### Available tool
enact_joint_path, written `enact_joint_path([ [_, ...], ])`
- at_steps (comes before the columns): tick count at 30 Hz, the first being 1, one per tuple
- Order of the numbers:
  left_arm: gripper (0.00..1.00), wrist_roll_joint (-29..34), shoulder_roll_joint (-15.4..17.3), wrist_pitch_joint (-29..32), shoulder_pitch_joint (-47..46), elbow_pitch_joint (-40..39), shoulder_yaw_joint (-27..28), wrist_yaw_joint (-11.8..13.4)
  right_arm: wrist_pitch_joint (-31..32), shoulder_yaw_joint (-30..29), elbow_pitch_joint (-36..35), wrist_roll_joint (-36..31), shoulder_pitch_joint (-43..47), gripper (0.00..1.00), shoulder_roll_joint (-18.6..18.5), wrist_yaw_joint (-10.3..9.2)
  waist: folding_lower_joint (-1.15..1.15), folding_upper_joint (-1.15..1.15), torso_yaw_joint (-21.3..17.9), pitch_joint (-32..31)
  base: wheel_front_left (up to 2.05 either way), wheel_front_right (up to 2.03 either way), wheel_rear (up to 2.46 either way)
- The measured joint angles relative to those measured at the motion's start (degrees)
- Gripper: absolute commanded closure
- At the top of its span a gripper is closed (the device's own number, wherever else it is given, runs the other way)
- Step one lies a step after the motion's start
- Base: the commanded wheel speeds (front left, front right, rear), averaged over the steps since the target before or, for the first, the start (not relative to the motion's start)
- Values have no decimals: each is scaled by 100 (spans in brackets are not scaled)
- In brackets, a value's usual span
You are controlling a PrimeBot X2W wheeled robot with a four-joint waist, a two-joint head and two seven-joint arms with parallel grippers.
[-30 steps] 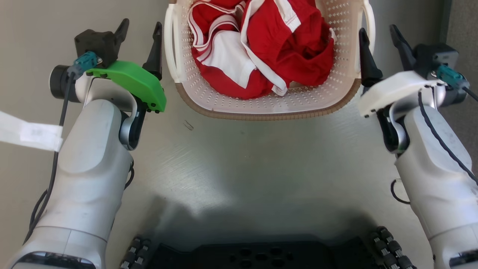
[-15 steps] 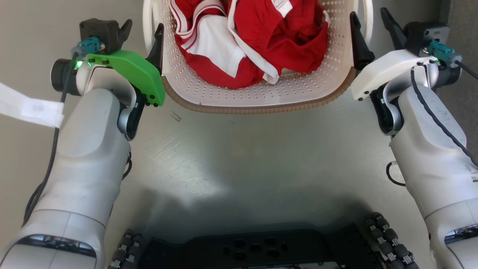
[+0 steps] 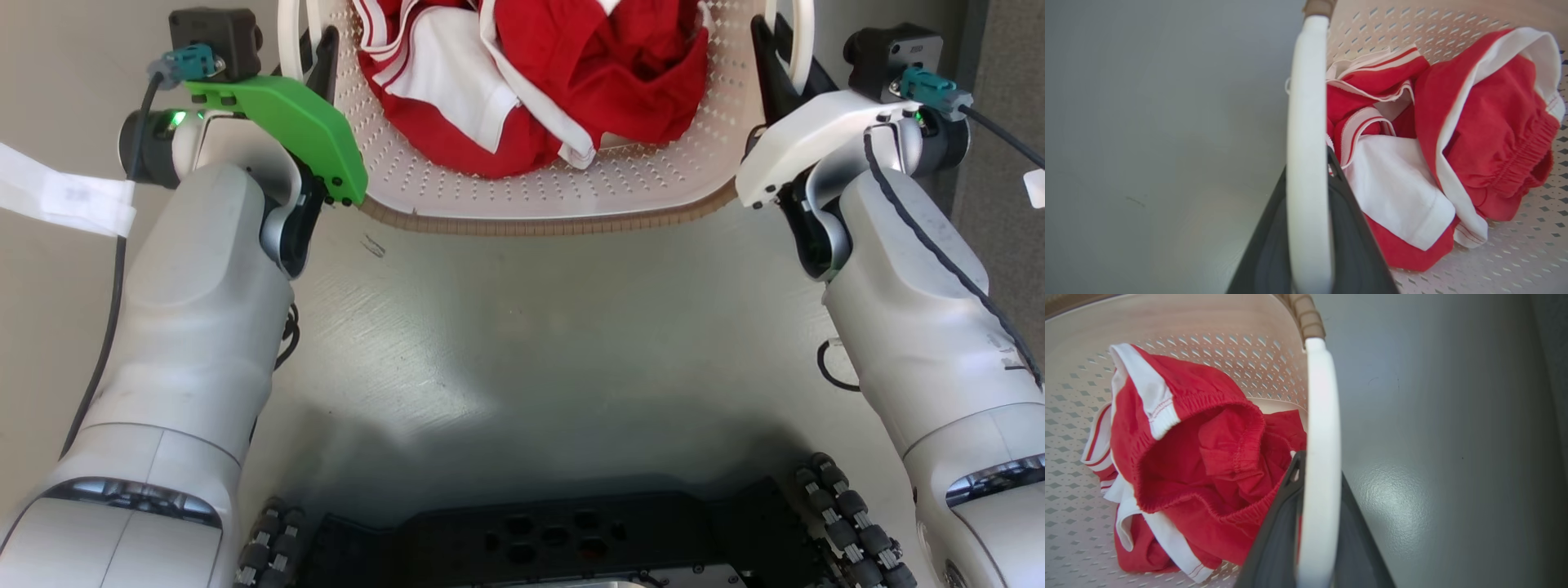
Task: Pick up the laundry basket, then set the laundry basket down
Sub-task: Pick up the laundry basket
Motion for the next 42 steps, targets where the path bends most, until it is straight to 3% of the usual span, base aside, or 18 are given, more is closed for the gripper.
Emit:
enact_joint_path([
  [16, 100, -201, -151, -140, 134, 827, -1, -9, -44, 88, 855, 0, 1, 100, 122, 134, 0, 0, -17, -687, 0, 0, 0],
  [42, 100, -768, -226, 63, 1257, 1421, -76, -60, -43, 241, 1969, 246, 669, 100, 414, 420, 0, 0, -164, -2716, 0, 0, 0],
])
